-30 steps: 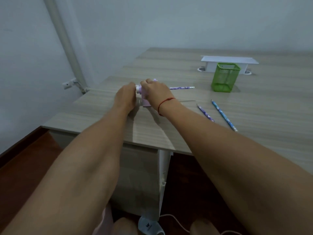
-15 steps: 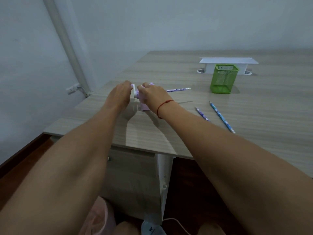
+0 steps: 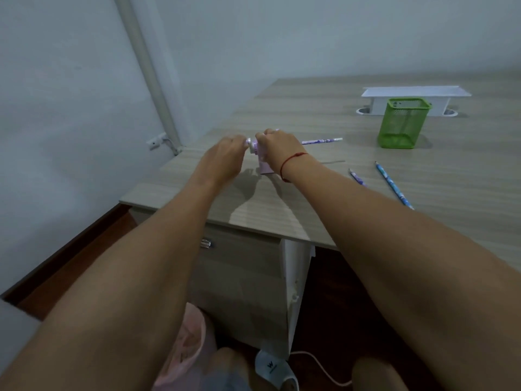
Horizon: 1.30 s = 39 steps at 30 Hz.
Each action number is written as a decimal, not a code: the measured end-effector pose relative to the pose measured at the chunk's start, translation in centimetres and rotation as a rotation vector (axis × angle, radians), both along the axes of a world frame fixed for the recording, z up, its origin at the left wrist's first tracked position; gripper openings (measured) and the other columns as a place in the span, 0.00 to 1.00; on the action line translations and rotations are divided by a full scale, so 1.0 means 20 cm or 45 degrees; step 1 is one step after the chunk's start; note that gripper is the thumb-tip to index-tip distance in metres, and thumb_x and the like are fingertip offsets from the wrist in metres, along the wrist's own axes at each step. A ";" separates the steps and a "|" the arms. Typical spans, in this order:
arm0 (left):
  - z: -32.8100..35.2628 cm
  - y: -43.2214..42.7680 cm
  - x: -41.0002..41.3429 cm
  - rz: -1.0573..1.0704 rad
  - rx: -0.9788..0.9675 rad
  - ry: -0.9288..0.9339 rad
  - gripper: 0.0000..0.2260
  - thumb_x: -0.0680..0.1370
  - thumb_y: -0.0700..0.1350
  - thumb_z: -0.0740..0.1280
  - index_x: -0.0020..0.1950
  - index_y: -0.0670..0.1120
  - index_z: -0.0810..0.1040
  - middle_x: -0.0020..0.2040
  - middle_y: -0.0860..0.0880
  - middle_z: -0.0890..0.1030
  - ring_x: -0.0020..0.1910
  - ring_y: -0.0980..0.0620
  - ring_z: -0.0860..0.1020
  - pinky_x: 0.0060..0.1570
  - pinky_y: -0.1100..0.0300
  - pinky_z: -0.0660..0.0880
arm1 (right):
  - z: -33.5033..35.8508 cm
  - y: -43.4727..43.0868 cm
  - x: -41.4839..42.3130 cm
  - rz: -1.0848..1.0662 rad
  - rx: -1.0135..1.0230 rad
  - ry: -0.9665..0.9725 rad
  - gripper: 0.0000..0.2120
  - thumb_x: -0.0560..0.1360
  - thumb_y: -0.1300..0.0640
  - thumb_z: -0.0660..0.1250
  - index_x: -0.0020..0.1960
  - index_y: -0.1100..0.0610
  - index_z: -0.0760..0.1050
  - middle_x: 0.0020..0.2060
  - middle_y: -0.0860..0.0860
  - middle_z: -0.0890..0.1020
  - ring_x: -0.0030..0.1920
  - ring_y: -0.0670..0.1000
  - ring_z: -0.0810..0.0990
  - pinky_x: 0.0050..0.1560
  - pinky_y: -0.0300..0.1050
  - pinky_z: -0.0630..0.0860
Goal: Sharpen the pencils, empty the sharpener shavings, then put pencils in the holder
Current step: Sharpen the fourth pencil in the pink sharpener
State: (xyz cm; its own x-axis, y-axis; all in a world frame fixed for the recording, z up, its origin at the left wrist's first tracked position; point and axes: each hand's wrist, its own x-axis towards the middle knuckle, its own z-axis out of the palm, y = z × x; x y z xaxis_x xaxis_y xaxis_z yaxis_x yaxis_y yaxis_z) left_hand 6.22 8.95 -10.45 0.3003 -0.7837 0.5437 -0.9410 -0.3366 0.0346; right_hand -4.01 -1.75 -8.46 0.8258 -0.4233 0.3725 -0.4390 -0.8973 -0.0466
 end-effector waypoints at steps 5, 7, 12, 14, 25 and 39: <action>-0.04 0.06 -0.07 -0.031 0.102 0.092 0.09 0.81 0.42 0.56 0.48 0.41 0.73 0.47 0.39 0.78 0.46 0.40 0.76 0.43 0.50 0.70 | -0.02 -0.01 0.00 0.002 0.000 -0.002 0.15 0.78 0.61 0.57 0.62 0.62 0.72 0.62 0.60 0.75 0.63 0.60 0.75 0.58 0.51 0.72; -0.06 0.06 -0.07 -0.054 0.198 0.093 0.09 0.80 0.42 0.57 0.47 0.40 0.74 0.47 0.40 0.79 0.45 0.40 0.77 0.43 0.50 0.71 | -0.03 -0.02 0.00 0.000 -0.008 -0.015 0.14 0.78 0.60 0.56 0.62 0.62 0.73 0.62 0.59 0.76 0.63 0.60 0.74 0.58 0.51 0.72; -0.11 -0.07 0.03 -0.009 0.361 0.208 0.13 0.79 0.44 0.56 0.51 0.39 0.78 0.51 0.36 0.80 0.50 0.37 0.78 0.50 0.47 0.75 | -0.05 -0.04 0.00 0.037 -0.027 -0.041 0.14 0.79 0.61 0.55 0.62 0.62 0.72 0.61 0.58 0.75 0.61 0.61 0.76 0.57 0.53 0.72; -0.10 -0.11 0.11 -0.011 0.372 0.237 0.17 0.75 0.49 0.54 0.51 0.43 0.79 0.52 0.37 0.81 0.51 0.37 0.79 0.51 0.46 0.76 | -0.05 -0.05 0.01 0.031 -0.039 -0.049 0.14 0.79 0.62 0.56 0.63 0.61 0.72 0.62 0.58 0.75 0.60 0.61 0.76 0.57 0.53 0.73; 0.06 -0.23 0.24 -0.020 0.158 -0.083 0.12 0.80 0.35 0.54 0.58 0.36 0.75 0.56 0.35 0.76 0.55 0.36 0.74 0.57 0.46 0.68 | -0.05 -0.02 0.05 -0.034 -0.046 -0.042 0.14 0.79 0.62 0.56 0.63 0.61 0.73 0.61 0.58 0.76 0.62 0.61 0.76 0.58 0.52 0.73; -0.12 0.04 -0.09 0.035 0.155 0.190 0.08 0.80 0.40 0.58 0.55 0.39 0.74 0.55 0.39 0.77 0.54 0.41 0.75 0.51 0.50 0.71 | -0.01 0.00 -0.01 -0.013 -0.050 0.037 0.14 0.79 0.59 0.59 0.62 0.62 0.72 0.61 0.60 0.76 0.63 0.62 0.74 0.57 0.54 0.72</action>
